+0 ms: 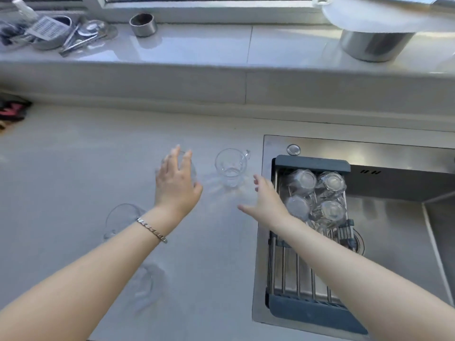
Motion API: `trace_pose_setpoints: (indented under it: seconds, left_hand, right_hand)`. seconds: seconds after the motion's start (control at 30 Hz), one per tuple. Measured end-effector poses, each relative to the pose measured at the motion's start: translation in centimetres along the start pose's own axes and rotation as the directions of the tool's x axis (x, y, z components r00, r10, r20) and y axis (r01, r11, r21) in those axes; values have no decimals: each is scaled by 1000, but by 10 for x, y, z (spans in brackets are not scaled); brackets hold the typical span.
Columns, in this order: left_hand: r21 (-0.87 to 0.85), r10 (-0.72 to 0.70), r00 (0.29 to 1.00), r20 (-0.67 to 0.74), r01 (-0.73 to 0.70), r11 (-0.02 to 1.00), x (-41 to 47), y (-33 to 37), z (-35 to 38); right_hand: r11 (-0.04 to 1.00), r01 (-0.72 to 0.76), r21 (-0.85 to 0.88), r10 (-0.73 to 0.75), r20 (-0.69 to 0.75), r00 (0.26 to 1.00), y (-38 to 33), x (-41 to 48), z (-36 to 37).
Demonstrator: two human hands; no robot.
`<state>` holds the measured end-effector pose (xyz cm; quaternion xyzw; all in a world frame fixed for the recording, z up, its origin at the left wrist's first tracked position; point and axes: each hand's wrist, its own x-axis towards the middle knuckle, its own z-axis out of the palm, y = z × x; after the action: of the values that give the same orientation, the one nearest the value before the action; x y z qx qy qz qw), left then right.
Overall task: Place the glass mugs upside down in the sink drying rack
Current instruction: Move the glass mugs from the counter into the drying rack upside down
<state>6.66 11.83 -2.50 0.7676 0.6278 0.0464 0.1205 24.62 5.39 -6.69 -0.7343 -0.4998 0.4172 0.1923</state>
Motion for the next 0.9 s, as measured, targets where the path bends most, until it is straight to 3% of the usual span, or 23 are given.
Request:
trace_pose_setpoints:
  seconds: [0.13,0.23,0.3,0.47,0.63,0.8,0.9]
  left_hand:
    - [88,-142,976,163,129,988,25,-33,-3]
    - [74,-152,957,247,138,988,39,-41,2]
    - [24,-151,958,243,149,988,44,-42,7]
    - [-36,-208,962,179,218,975,39,-34,4]
    - [-96,-98,979,181,117,988,-6,-4,6]
    - [-257,37,967,251,30,966,-59,41,13]
    - [-255,133,953,271,-62,965,-81,66,15]
  right_hand:
    - [944,-105,314,150,-122,981,-27,41,36]
    - [924,-62,378,190,-311,931,-30,58,49]
    - [918,-46,394,190,-336,922,-25,59,49]
    - [880,-45,472,157,-201,967,-5,18,25]
    - [915,-180,361,174,49,984,37,-65,-18]
    - [850,-477,224,447,173,878,87,-121,-48]
    - [791,-600,124,581,158,799,106,-132,-54]
